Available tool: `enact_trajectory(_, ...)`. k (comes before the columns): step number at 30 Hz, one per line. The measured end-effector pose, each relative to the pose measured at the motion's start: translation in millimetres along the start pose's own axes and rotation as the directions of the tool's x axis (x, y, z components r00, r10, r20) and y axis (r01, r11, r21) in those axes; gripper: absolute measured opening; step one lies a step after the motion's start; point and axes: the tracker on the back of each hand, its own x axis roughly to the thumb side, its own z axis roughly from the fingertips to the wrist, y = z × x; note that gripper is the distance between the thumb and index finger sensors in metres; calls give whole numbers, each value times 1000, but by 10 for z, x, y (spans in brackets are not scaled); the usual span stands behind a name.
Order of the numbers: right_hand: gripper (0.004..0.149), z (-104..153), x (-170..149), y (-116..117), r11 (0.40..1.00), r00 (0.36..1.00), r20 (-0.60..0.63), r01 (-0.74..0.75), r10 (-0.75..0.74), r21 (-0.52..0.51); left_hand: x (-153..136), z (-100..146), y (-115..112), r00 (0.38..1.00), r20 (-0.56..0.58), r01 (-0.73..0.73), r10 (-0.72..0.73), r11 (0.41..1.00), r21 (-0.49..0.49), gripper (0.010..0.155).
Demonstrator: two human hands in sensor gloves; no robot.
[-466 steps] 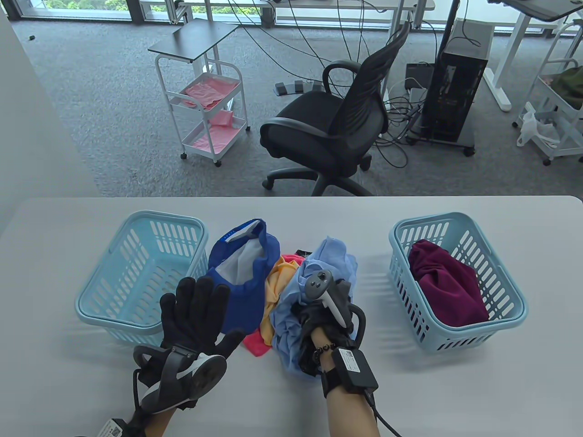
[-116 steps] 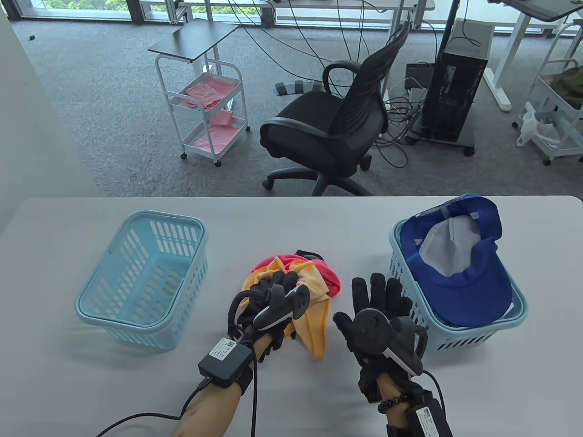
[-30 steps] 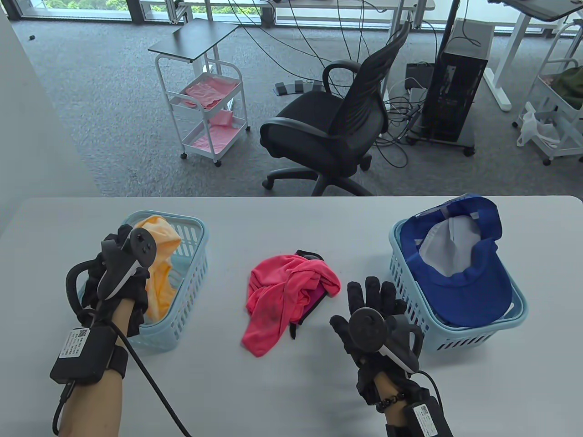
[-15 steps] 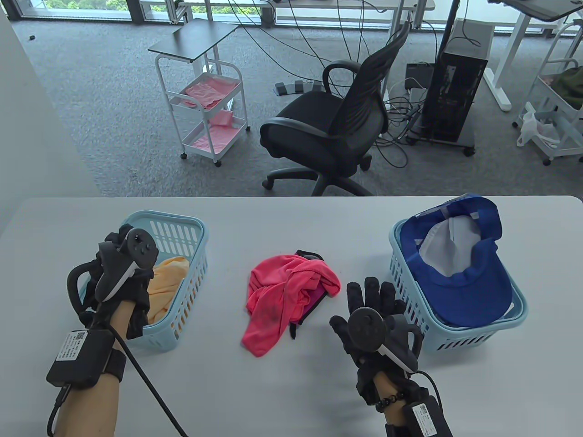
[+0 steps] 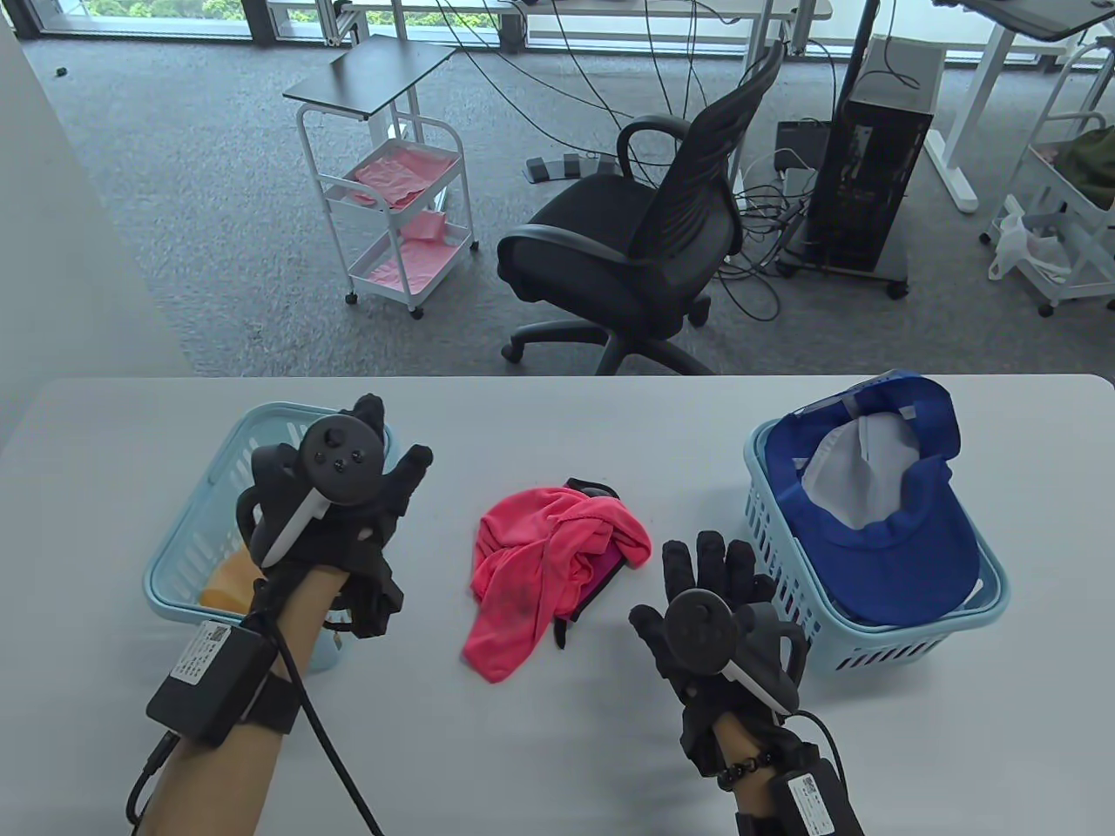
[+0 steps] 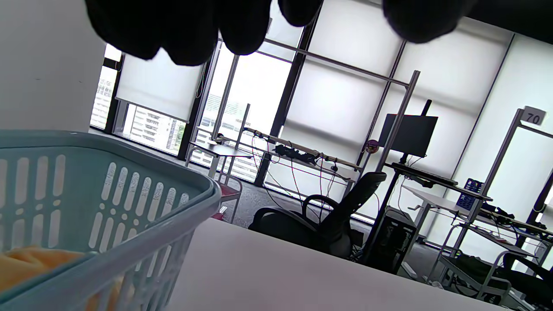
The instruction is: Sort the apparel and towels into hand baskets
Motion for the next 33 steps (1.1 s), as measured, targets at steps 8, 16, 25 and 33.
enact_trajectory(8,78,3,-9,24,1000,1000,-6,0,0,11,504,-137,-549,985,170,35,-4,984,-177,89)
enact_trajectory(16,79,7,-11,33,1000,1000,-12,9,-9,15,786,-311,-1241,975,209,119,-70,966,-231,88)
enact_trajectory(25,78,4,-10,46,1000,1000,-13,14,-14,24,695,-483,-1790,986,156,101,-52,942,-321,87)
enact_trajectory(33,79,1,3,58,999,1000,-11,18,-18,30,628,-562,-2170,989,131,113,-68,917,-381,87)
